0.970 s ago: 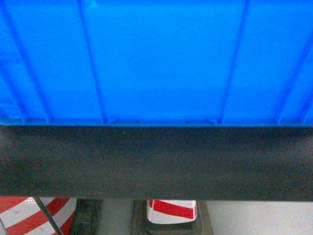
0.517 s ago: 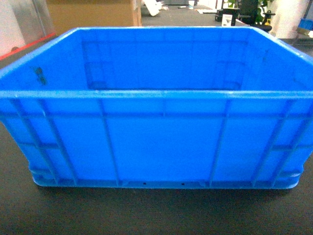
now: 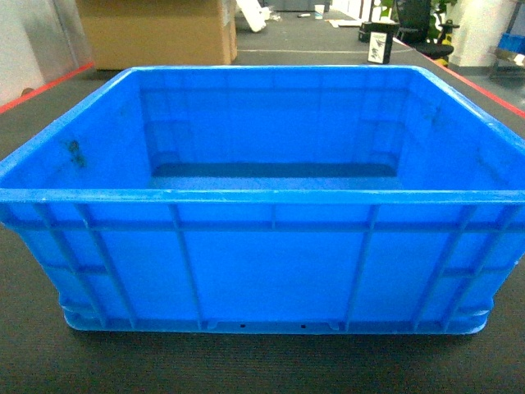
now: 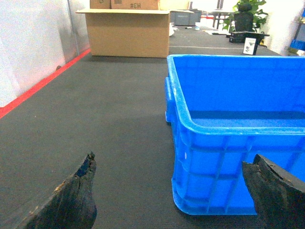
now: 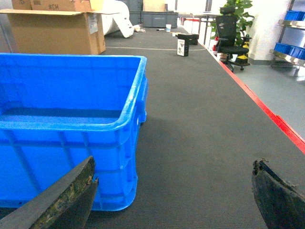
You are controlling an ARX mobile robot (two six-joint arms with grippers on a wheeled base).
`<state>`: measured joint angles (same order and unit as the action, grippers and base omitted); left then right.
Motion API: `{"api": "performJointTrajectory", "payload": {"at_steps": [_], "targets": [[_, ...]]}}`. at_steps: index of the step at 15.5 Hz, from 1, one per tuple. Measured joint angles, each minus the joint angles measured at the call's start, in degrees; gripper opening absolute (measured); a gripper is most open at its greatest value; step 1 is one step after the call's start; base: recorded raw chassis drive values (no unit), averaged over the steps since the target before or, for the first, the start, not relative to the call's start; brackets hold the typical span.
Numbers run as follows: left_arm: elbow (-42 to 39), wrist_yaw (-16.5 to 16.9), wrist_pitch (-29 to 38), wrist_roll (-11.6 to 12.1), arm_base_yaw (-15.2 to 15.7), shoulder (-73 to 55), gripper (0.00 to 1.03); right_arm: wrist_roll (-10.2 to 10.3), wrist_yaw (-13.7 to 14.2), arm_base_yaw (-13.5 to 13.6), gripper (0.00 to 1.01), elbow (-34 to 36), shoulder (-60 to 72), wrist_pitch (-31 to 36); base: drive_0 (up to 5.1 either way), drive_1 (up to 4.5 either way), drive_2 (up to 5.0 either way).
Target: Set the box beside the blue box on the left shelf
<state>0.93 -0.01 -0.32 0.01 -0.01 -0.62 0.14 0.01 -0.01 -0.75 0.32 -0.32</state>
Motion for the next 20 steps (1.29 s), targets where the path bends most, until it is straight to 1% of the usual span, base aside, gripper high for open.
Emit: {"api": "performJointTrajectory", "payload": {"at_steps": [20], "targets": [[0.0,0.0,0.0,0.0,0.0,0.0,0.98,0.0,0.0,0.0,0.98,0.0,0.0,0.0,0.0,0.0,0.0]]}}
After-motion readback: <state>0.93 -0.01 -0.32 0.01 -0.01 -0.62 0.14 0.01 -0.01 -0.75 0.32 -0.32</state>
